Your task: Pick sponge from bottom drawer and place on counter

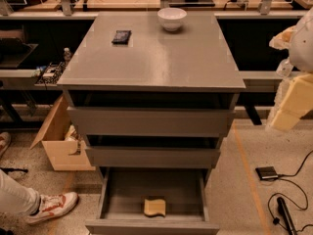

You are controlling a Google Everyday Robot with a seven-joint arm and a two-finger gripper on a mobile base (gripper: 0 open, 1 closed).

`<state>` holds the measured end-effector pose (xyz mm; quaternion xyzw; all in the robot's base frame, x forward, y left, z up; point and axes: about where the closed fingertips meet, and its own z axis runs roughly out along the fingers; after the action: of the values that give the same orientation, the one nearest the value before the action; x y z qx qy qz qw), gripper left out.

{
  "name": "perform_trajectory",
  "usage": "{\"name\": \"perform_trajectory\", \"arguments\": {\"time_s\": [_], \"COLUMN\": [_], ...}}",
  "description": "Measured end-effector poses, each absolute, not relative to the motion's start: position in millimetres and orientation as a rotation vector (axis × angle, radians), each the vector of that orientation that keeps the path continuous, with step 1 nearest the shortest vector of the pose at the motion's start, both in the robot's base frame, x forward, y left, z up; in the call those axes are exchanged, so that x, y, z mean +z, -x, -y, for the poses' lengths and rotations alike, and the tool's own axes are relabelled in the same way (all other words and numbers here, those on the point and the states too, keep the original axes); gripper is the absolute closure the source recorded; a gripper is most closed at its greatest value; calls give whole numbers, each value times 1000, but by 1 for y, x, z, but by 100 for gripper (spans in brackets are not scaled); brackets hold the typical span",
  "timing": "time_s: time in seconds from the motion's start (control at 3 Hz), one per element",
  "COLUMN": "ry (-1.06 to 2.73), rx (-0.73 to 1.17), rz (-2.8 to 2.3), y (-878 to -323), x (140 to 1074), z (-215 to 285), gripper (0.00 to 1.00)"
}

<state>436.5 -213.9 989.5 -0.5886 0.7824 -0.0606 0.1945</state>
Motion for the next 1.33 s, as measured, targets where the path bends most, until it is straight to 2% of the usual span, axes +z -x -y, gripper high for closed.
{"name": "perform_trajectory", "arguments": {"time_s": [0.33, 1.0, 1.33], "ry": [1655, 1671, 1710], "rx": [-121, -123, -109], "rz": [-2307, -2335, -2418], "y": [-437, -437, -437], "x": [937, 928, 886], "z": [231, 234, 246], "gripper": [0, 0, 0]}}
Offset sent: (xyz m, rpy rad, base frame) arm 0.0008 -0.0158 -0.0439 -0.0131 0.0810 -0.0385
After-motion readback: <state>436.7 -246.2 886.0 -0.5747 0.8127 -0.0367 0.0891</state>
